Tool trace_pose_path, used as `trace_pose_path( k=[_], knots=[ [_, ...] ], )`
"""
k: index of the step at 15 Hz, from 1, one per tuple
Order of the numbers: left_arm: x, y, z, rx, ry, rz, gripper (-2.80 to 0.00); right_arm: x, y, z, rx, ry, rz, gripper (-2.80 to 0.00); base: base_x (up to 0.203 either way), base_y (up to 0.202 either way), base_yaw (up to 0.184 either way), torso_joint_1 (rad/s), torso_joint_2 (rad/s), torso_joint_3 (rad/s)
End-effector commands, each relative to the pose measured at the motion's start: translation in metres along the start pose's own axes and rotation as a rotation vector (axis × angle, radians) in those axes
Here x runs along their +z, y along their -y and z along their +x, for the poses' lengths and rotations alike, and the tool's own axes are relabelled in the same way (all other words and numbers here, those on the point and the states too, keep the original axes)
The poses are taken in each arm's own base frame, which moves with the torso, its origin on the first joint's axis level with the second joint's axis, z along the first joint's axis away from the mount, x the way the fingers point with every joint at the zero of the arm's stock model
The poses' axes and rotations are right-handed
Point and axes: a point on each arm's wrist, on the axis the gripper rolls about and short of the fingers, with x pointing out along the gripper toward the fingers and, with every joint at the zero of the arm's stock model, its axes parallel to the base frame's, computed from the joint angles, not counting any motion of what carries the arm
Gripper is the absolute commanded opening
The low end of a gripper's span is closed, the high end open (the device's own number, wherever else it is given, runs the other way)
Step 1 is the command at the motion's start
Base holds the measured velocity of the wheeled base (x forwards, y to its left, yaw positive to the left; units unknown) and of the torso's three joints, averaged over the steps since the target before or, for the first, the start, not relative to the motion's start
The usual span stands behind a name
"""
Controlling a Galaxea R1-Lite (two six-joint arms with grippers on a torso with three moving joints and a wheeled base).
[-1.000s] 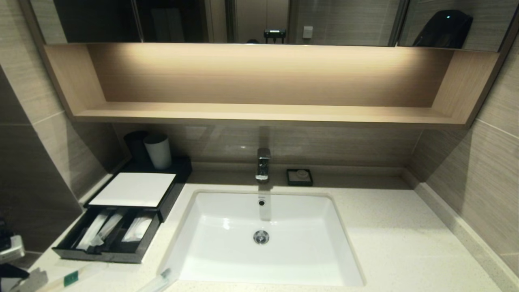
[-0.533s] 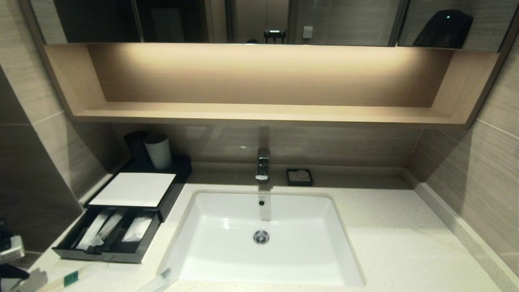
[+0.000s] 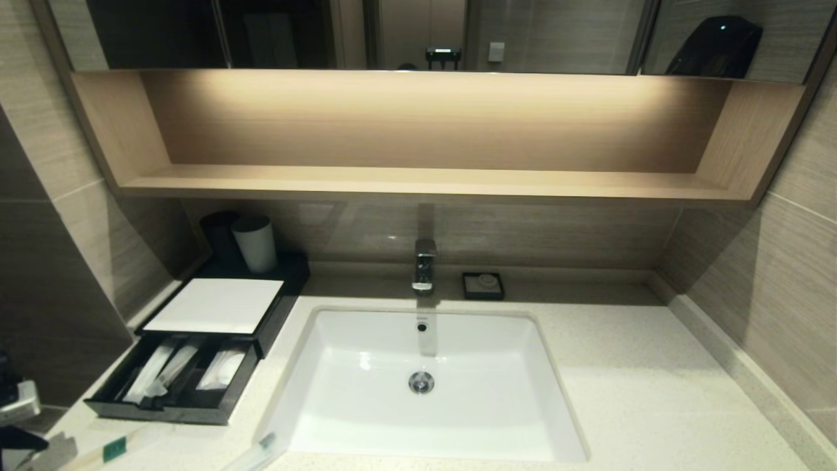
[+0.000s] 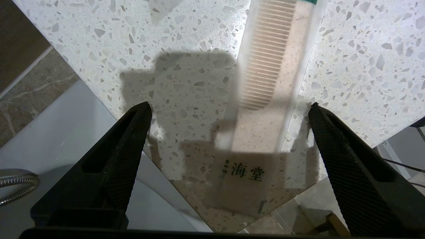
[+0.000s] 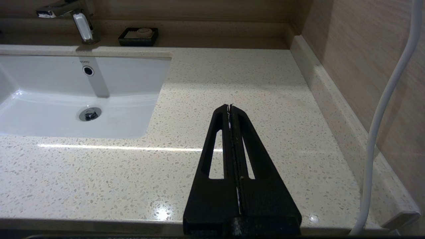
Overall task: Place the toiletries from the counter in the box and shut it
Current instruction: Pick up the bathroom toiletry
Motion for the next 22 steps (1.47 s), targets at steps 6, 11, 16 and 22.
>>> trace_pose_path(
  k=[6, 11, 16, 22],
  knots=[
    [0.0000, 0.0002, 0.0002, -0.002, 0.003, 0.010, -2.80, -0.0001, 0.0000, 0.0000, 0.000, 0.000, -0.001, -2.80, 0.000, 0.000, 0.000, 0.000, 0.00, 0.000],
    [-0.0004, 0.0009, 0.0002, -0.006, 0.003, 0.006, -2.80, -0.0001, 0.0000, 0.0000, 0.000, 0.000, -0.001, -2.80, 0.000, 0.000, 0.000, 0.000, 0.00, 0.000],
    [-0.0021, 0.0012, -0.0007, -0.004, 0.003, 0.002, -2.80, -0.0001, 0.0000, 0.0000, 0.000, 0.000, -0.001, -2.80, 0.000, 0.000, 0.000, 0.000, 0.00, 0.000],
    [-0.0052, 0.0032, -0.0085, 0.013, 0.002, -0.006, -2.80, -0.0001, 0.0000, 0.0000, 0.000, 0.000, -0.002, -2.80, 0.000, 0.000, 0.000, 0.000, 0.00, 0.000]
  ],
)
